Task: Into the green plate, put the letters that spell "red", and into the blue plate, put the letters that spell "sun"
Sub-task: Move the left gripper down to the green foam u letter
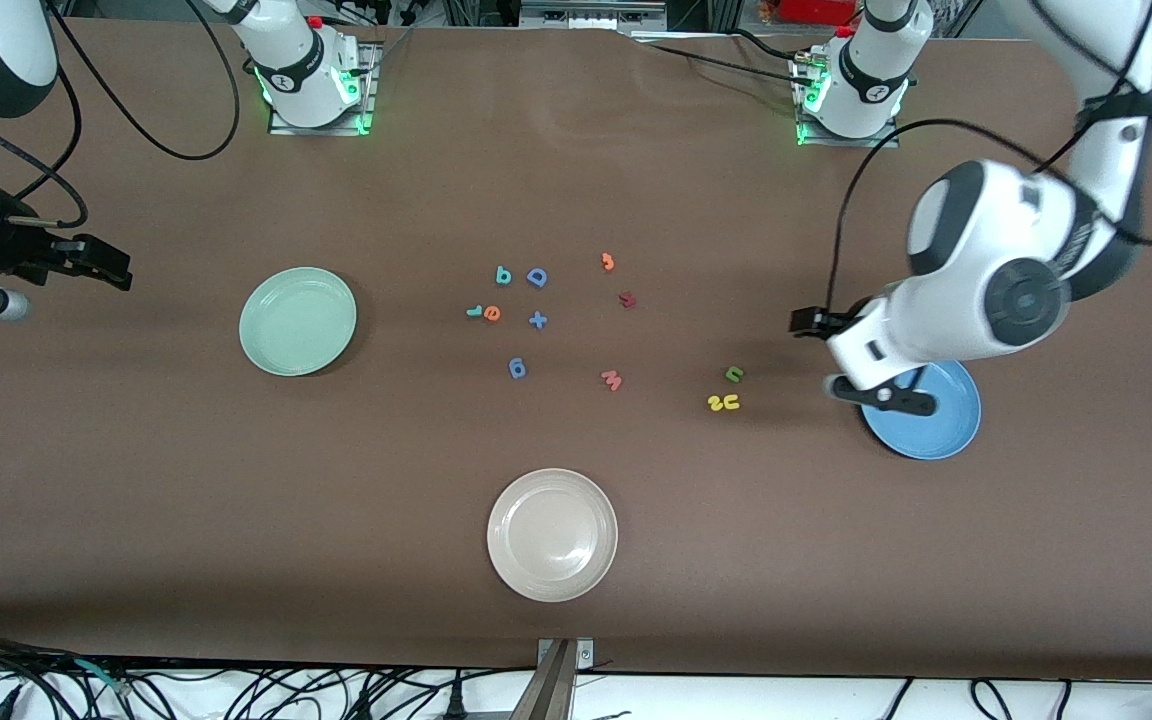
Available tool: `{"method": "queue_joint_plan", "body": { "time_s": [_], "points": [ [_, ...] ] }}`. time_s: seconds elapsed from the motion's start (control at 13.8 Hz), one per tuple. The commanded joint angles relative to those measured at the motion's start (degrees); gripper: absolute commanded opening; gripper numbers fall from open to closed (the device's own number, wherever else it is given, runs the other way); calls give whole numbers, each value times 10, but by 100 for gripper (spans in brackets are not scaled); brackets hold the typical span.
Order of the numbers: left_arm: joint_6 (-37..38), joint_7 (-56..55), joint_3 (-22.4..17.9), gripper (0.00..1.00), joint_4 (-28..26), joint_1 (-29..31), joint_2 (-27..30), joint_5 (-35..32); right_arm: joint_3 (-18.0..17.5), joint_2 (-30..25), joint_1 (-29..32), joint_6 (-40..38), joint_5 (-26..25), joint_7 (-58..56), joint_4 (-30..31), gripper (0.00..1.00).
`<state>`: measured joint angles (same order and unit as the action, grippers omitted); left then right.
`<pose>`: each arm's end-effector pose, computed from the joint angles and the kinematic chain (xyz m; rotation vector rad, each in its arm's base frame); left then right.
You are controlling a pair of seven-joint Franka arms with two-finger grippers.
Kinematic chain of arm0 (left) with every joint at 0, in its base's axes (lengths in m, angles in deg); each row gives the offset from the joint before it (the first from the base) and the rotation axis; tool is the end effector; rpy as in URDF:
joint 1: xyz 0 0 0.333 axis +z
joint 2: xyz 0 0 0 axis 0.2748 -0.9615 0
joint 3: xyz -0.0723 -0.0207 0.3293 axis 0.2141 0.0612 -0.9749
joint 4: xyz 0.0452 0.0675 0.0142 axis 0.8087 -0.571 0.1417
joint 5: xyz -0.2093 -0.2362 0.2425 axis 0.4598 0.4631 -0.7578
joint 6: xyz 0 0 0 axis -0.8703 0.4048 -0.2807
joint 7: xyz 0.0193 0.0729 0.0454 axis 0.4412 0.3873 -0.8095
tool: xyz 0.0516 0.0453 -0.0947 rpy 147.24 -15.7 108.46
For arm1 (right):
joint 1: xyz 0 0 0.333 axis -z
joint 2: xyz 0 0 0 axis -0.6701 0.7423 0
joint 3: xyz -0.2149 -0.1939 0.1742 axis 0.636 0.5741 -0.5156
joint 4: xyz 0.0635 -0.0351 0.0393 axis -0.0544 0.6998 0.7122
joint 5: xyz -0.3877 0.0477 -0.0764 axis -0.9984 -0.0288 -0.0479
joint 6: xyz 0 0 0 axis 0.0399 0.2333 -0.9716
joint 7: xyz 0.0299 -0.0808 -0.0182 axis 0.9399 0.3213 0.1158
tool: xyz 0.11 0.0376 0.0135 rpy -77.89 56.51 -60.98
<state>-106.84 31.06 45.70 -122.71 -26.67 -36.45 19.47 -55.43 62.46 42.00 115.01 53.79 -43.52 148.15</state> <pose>0.6229 -0.1925 0.3783 2.9913 -0.3048 -0.4208 0.5825 -0.0146 0.5543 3.0675 -0.0444 -0.0810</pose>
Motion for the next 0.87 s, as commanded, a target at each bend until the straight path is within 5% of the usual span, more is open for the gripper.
{"method": "queue_joint_plan", "body": {
  "time_s": [0.0, 0.29, 0.51, 0.8],
  "points": [
    [-28, 4, -5, 100, 4, -25, -22, 14, -4, -4, 4, 1, 11, 7, 4, 100],
    [-116, 2, -6, 100, -21, -44, -57, 8, -6, -4, 4, 1, 11, 28, 16, 100],
    [-219, 1, -6, 100, -88, -48, -58, -7, -35, -4, 3, -2, 12, 128, 30, 100],
    [-324, -17, -7, 100, -150, -72, -73, -14, -68, 9, 0, 1, 65, 249, 45, 99]
  ]
}}
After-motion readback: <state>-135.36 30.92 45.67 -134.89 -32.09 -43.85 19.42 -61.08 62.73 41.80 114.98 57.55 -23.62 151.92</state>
